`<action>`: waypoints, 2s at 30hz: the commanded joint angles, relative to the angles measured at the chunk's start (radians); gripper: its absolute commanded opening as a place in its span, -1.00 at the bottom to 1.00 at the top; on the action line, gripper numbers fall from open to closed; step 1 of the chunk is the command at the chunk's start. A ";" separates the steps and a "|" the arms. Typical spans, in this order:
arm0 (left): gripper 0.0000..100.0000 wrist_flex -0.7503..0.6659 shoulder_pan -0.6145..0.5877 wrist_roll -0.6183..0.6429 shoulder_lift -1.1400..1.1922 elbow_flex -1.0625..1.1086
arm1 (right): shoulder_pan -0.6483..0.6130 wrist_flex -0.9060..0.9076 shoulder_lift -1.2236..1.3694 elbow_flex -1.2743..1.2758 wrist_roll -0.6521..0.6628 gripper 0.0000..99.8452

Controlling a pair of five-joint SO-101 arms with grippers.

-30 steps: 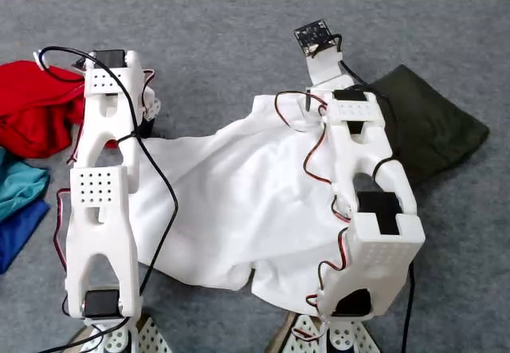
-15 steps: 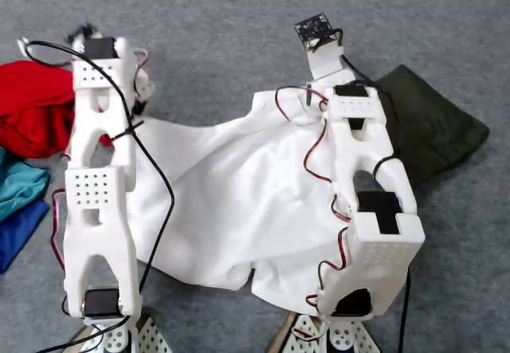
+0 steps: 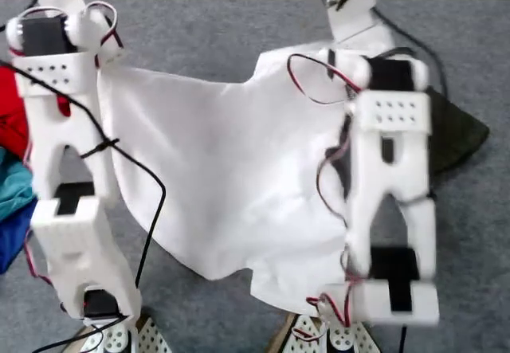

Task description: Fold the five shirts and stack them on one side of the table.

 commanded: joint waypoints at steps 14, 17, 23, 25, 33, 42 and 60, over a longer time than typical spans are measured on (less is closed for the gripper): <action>-0.96 0.000 -0.086 -0.189 -1.096 0.738 | -0.174 0.003 -0.591 -0.228 0.270 -0.99; -0.96 -0.002 -0.140 -0.189 -1.188 0.747 | -0.174 -0.074 -0.596 -0.277 0.305 -0.99; -0.96 -0.002 -0.161 -0.189 -1.228 0.746 | -0.176 -0.272 -0.576 -0.291 0.313 -0.99; -0.96 -0.002 -0.161 -0.189 -1.230 0.741 | -0.202 -0.333 -0.555 -0.306 0.313 -0.99; -0.96 -0.092 -0.164 -0.183 -1.237 0.741 | -0.300 -0.494 -0.449 -0.417 0.313 -0.99; -0.96 -0.181 -0.302 -0.187 -1.231 0.671 | -0.298 -0.448 -0.424 -0.499 0.324 -0.99; -0.96 -0.276 -0.393 -0.285 -1.237 0.623 | -0.298 -0.338 -0.476 -0.495 0.387 -0.99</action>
